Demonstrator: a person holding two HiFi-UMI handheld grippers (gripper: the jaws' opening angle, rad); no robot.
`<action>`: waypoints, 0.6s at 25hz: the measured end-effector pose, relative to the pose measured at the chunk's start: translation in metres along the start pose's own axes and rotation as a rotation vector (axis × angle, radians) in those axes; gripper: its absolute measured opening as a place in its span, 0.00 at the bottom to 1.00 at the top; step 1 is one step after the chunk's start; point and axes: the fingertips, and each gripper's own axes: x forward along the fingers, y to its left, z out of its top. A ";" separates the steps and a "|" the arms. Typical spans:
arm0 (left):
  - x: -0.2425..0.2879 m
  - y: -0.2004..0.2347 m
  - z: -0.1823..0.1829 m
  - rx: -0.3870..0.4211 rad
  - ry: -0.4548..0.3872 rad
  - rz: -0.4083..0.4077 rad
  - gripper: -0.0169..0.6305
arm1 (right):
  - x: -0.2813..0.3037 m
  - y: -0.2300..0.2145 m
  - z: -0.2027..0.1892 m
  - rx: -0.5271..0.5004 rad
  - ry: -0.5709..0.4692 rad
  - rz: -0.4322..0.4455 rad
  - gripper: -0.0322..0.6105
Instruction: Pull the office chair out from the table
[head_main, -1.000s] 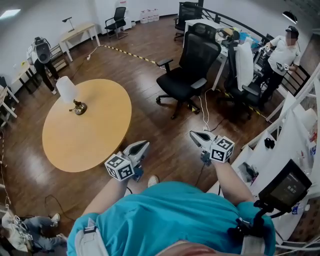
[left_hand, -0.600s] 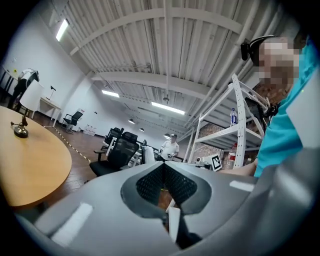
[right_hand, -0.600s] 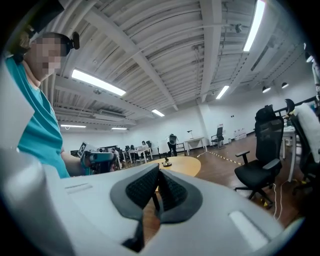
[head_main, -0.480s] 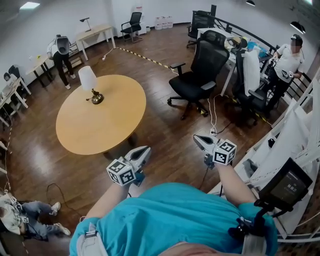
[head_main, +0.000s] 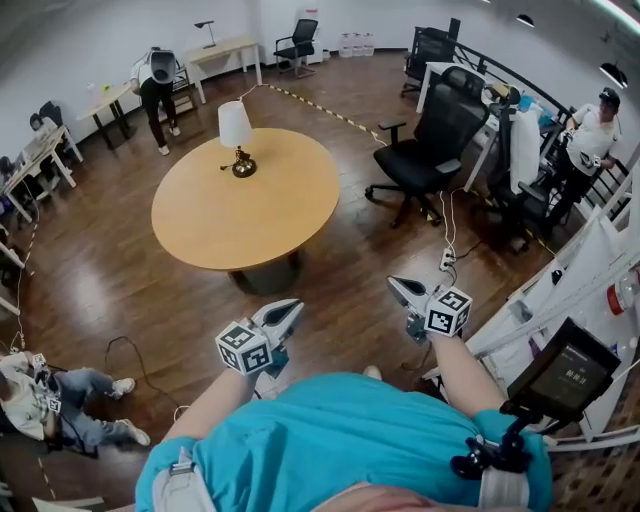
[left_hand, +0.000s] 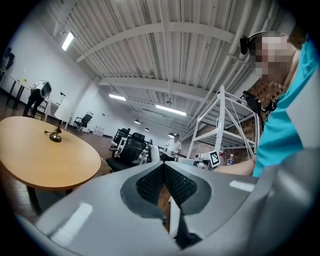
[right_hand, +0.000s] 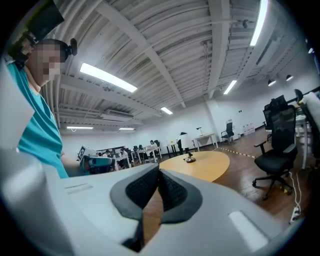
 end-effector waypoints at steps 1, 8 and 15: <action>-0.008 -0.001 -0.002 0.001 -0.004 0.010 0.07 | -0.001 0.005 -0.001 -0.002 0.003 0.007 0.05; -0.083 -0.033 0.010 0.005 -0.043 0.086 0.07 | -0.010 0.067 0.023 -0.024 -0.018 0.039 0.05; -0.078 -0.081 -0.008 -0.003 -0.045 0.135 0.07 | -0.053 0.085 0.016 -0.034 -0.009 0.090 0.05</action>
